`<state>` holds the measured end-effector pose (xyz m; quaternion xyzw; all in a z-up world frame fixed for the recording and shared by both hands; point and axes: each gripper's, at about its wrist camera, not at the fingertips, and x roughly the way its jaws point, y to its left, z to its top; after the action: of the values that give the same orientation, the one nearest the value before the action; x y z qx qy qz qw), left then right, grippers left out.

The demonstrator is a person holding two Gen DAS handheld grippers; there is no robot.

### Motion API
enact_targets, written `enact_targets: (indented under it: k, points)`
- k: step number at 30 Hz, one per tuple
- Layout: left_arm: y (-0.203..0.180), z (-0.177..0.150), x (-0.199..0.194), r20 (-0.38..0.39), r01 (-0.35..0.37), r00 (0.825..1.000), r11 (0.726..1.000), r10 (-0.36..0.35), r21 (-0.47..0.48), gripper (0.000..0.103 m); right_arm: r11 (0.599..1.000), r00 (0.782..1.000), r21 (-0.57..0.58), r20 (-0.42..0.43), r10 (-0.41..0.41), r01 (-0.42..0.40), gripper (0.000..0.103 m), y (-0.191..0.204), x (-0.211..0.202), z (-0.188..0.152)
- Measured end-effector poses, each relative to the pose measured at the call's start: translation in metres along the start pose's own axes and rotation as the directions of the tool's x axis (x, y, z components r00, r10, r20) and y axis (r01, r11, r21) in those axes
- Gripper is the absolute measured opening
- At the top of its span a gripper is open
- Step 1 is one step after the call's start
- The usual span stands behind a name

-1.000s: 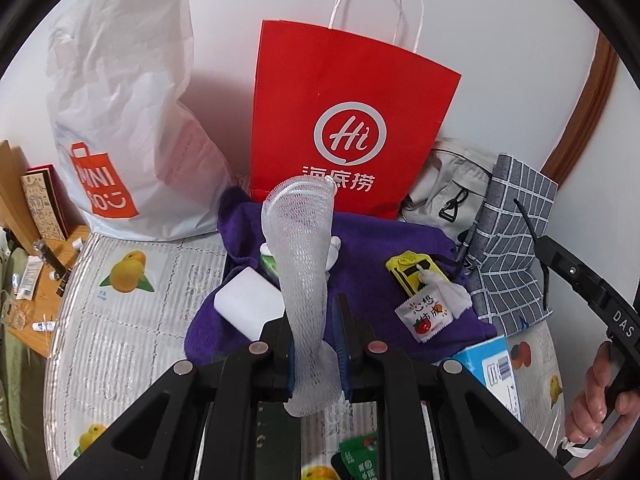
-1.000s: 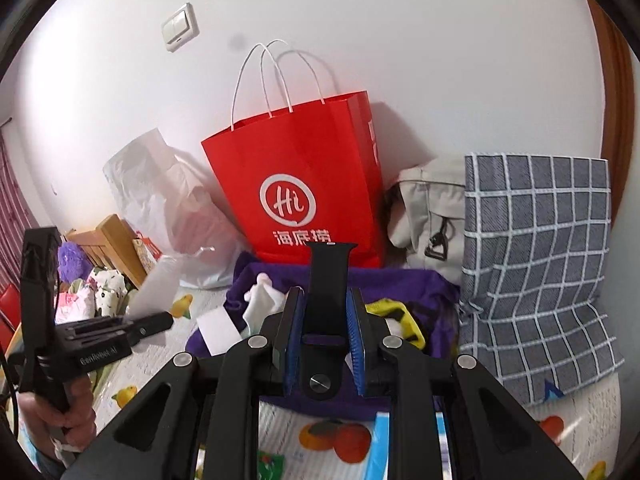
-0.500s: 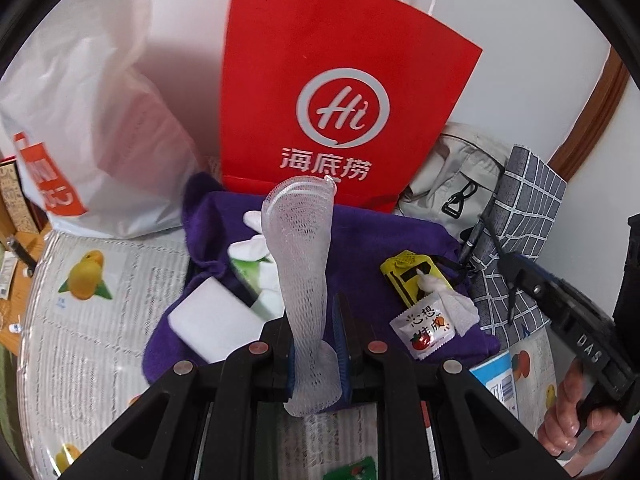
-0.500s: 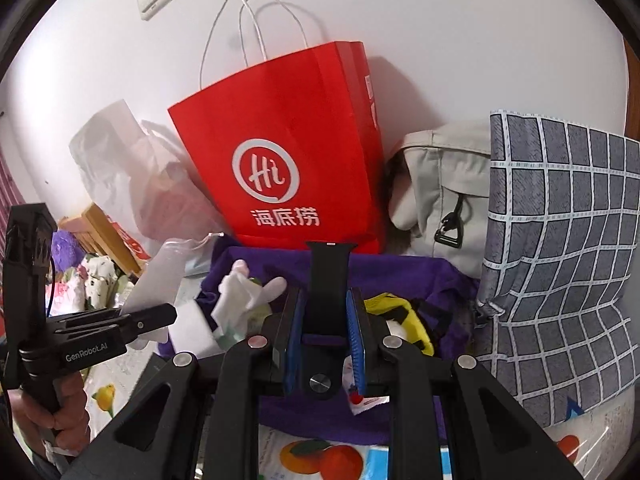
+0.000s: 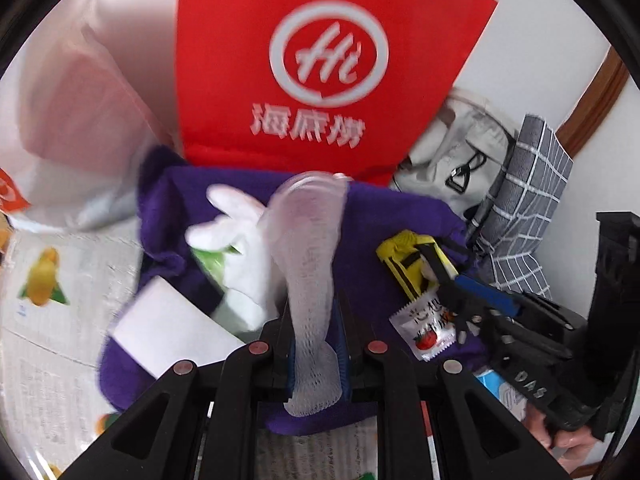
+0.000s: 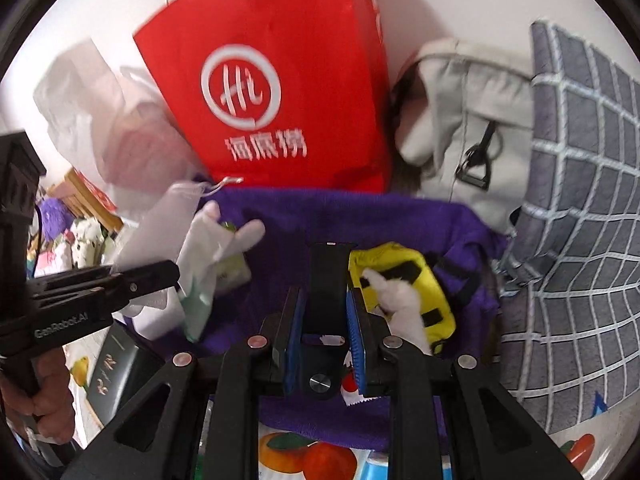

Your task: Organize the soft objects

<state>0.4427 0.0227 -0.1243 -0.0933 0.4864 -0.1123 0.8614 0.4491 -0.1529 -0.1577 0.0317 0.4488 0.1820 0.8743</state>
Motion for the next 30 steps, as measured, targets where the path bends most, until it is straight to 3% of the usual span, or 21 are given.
enact_targets:
  k: [4, 14, 19, 23, 24, 30]
  points:
    - [-0.003, -0.004, 0.014, -0.043, 0.005, 0.999, 1.000, -0.004, 0.006, 0.016, 1.000, 0.999, -0.004, -0.042, -0.020, 0.019, 0.022, 0.001, 0.016, -0.004]
    - [0.002, -0.005, 0.022, -0.067, -0.009, 0.998, 1.000, 0.008, -0.006, 0.016, 0.999, 0.995, 0.027, -0.095, -0.041, 0.044, 0.023, -0.010, 0.033, -0.006]
    - [0.000, -0.005, 0.023, -0.079, -0.005, 0.997, 1.000, 0.005, -0.001, 0.030, 0.999, 0.996, 0.027, -0.086, -0.029, 0.032, 0.026, -0.012, 0.029, -0.004]
    - [-0.007, -0.005, 0.017, -0.054, -0.013, 0.998, 1.000, 0.015, 0.027, 0.058, 0.999, 0.998, 0.026, -0.054, -0.016, 0.018, 0.037, -0.010, 0.016, -0.002]
    - [-0.009, -0.005, 0.014, -0.044, -0.014, 0.999, 0.999, 0.016, 0.033, 0.061, 1.000, 0.999, 0.022, -0.042, -0.015, 0.016, 0.043, -0.007, 0.012, -0.001]
    - [-0.010, -0.003, -0.001, -0.023, -0.028, 0.999, 0.999, 0.029, 0.040, 0.063, 0.999, 0.999, -0.033, 0.035, -0.033, 0.034, 0.051, 0.006, -0.015, -0.003]
